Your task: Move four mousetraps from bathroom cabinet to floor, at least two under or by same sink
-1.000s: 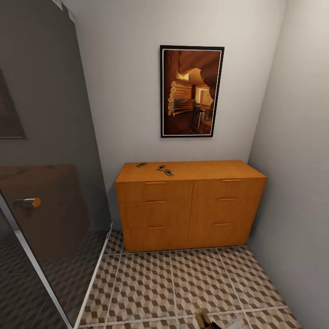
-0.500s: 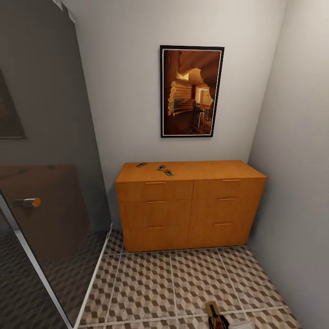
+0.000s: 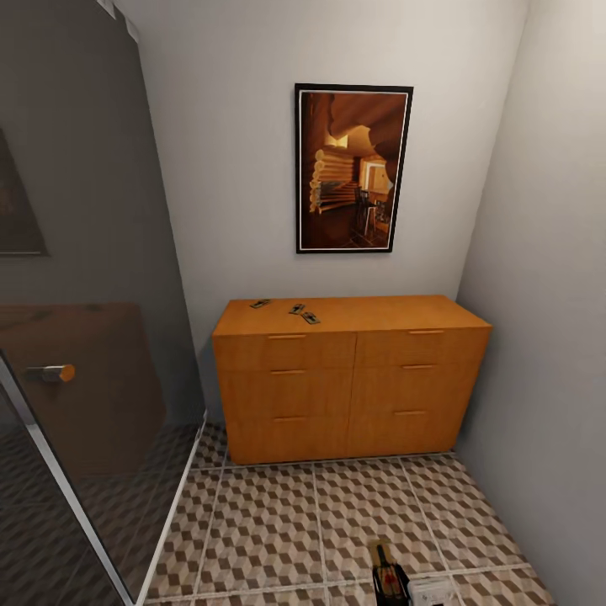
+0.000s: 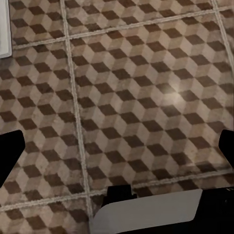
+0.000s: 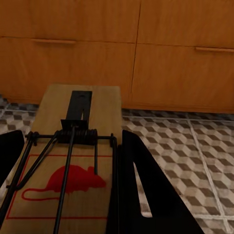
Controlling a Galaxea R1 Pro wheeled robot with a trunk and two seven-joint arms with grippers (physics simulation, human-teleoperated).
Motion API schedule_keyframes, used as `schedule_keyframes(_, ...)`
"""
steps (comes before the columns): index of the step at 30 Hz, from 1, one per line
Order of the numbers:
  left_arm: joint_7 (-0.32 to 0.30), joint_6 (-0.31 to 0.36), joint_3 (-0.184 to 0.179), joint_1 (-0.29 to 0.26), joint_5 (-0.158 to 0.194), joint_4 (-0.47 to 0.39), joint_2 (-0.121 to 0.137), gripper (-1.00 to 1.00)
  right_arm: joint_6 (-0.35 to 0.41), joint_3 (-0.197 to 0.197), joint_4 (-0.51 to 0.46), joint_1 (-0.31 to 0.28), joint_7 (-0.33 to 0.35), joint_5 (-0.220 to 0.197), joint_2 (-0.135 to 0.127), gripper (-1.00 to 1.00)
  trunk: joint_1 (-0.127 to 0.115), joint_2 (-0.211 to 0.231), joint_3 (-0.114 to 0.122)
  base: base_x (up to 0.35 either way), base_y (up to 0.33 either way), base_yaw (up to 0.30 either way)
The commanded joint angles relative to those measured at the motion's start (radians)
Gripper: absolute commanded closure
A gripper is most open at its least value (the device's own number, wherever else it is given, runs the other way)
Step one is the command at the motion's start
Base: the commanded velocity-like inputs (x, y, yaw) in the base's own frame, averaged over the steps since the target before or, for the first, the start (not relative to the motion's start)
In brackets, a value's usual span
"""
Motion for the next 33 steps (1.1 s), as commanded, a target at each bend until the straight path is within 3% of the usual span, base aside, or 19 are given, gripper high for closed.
schedule_keyframes(1,0.006,-0.003,-0.008,-0.001,0.001,0.006,-0.001,-1.00,-0.001,0.000,0.001,0.001,-0.006,0.003,0.006,1.00,0.000,-0.001,-0.001,0.000,0.000,0.000)
schedule_keyframes(9,0.001,-0.005,-0.007,-0.001,0.004,0.051,-0.013,-1.00,0.011,0.000,0.001,0.006,-0.006,0.003,0.041,1.00,0.000,-0.001,-0.001,0.000,0.000,0.000)
schedule_keyframes(21,-0.001,-0.012,-0.003,-0.001,0.001,0.119,-0.008,-1.00,0.054,0.000,0.000,0.006,-0.007,0.003,0.037,1.00,0.000,-0.001,-0.001,0.000,0.000,0.000)
schedule_keyframes(27,0.000,-0.011,-0.004,-0.001,-0.005,0.085,-0.004,-1.00,0.088,0.000,-0.001,0.006,-0.007,0.003,0.036,1.00,0.000,-0.001,-0.001,0.000,0.000,0.000)
schedule_keyframes(33,0.005,-0.002,-0.003,-0.001,-0.002,0.051,0.017,-1.00,0.096,0.000,0.000,0.006,-0.006,0.003,0.034,1.00,0.000,-0.001,-0.001,0.000,0.000,0.000)
